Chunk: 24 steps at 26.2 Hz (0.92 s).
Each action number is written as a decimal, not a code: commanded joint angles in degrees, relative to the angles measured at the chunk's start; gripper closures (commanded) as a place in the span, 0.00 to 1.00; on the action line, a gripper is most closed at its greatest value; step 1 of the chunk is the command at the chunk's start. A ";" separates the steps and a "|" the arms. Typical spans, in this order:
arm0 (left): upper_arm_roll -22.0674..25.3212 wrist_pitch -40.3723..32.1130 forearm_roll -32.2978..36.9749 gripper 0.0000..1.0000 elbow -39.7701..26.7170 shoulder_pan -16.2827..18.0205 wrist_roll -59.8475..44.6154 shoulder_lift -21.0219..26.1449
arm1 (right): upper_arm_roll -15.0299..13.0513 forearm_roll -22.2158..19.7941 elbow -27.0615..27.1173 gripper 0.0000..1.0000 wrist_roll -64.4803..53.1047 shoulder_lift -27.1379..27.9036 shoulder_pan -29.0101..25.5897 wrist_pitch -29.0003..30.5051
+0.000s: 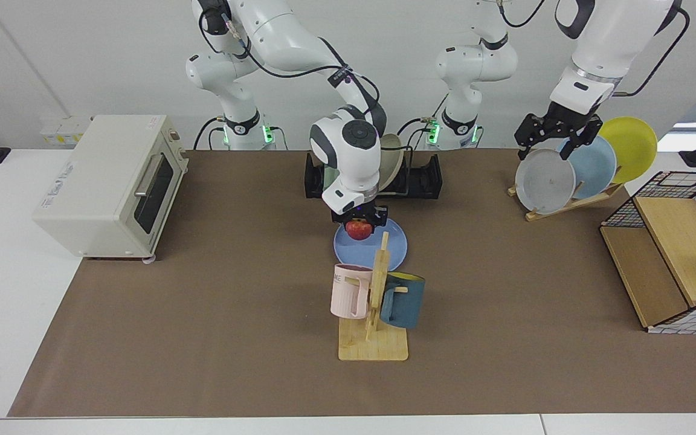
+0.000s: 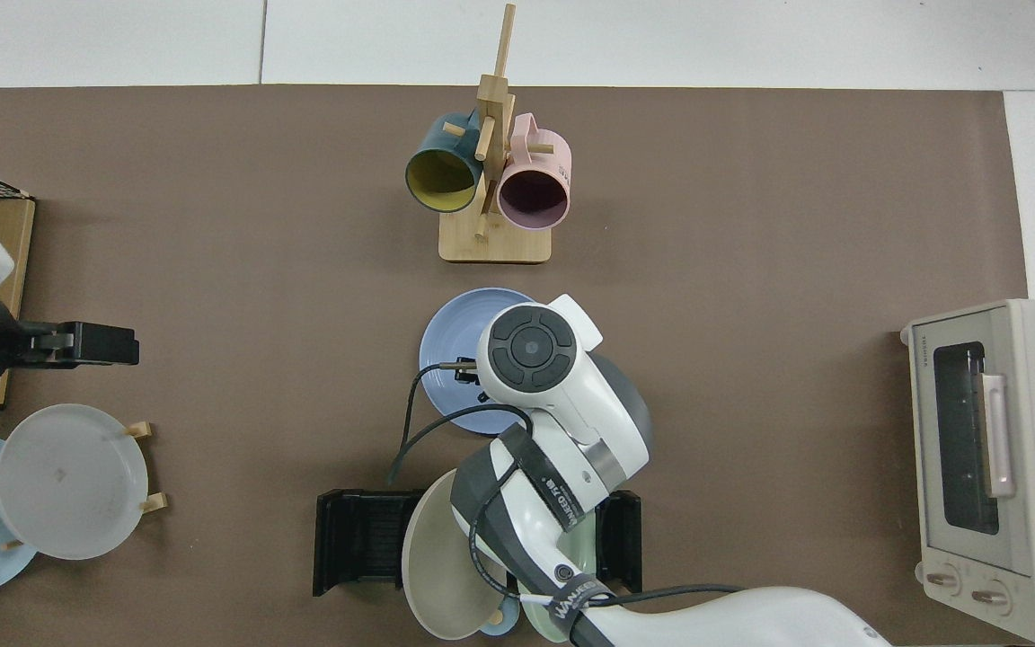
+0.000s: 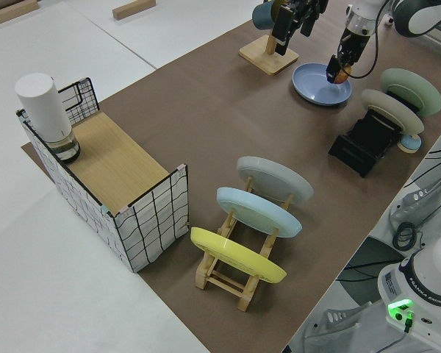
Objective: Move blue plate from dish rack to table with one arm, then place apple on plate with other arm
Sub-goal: 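Lower the apple onto the blue plate and open the right gripper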
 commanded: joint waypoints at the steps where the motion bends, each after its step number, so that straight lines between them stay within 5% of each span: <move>1: 1.29 1.79 -2.29 0.00 1.16 0.19 0.53 0.39 | -0.28 1.20 0.09 1.00 0.91 1.06 1.30 1.70; 20: 0.94 0.13 -1.93 0.00 1.16 -0.68 0.00 -0.05 | -0.28 1.81 2.03 0.99 0.82 4.84 1.30 3.89; 21: 0.59 0.13 -1.93 0.00 1.16 -0.77 -0.09 -0.31 | -0.28 2.34 2.03 0.93 0.82 4.84 1.30 3.98; 22: 0.33 0.13 -1.93 0.00 1.16 -0.77 -0.18 -0.49 | -0.28 2.86 2.29 0.77 0.82 4.84 1.30 3.99; 23: 0.33 0.04 -1.93 0.00 1.16 -0.77 -0.26 -0.49 | -0.28 3.22 2.55 0.52 0.82 4.93 1.30 3.81; 24: 0.41 -0.05 -1.85 0.00 1.16 -0.77 -0.26 -0.49 | -0.28 2.96 2.90 0.01 0.65 5.02 1.30 3.29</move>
